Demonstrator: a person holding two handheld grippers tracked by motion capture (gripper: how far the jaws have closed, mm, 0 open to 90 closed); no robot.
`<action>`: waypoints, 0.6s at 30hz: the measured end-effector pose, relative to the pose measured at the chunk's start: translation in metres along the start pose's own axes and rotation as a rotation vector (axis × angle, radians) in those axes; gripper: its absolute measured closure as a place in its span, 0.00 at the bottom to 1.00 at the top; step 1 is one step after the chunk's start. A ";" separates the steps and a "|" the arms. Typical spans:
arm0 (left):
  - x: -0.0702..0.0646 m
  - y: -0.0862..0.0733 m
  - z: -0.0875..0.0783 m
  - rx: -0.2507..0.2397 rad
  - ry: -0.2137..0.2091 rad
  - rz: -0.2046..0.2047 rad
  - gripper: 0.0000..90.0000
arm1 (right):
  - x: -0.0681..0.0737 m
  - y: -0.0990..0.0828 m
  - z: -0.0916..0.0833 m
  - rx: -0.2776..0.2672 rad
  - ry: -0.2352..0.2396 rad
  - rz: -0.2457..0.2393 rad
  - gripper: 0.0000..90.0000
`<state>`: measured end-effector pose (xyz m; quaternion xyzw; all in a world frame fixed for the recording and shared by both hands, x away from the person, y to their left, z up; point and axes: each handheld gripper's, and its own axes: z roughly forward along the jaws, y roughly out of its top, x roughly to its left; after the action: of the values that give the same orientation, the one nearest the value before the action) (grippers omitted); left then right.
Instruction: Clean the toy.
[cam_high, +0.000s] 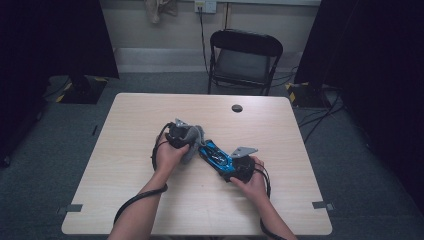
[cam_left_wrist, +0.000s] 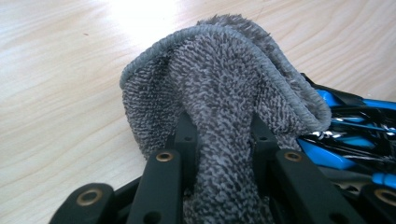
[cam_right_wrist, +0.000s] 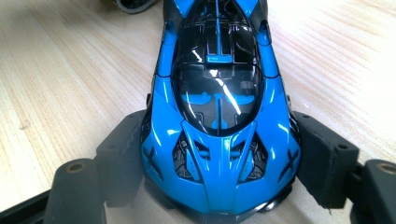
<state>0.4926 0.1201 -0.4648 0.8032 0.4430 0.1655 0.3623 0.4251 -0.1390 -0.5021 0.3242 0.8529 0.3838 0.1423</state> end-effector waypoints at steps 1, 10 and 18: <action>0.000 0.000 -0.002 -0.002 -0.002 0.007 0.80 | 0.000 0.000 0.000 0.000 0.000 0.000 0.29; -0.003 -0.006 -0.019 -0.016 -0.035 0.019 0.80 | 0.000 0.000 0.000 0.000 0.000 0.000 0.29; -0.010 -0.022 -0.033 -0.016 -0.083 0.031 0.80 | 0.000 0.000 0.000 0.001 -0.001 -0.001 0.29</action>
<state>0.4545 0.1339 -0.4576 0.8133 0.4138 0.1413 0.3839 0.4249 -0.1390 -0.5020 0.3241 0.8531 0.3832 0.1426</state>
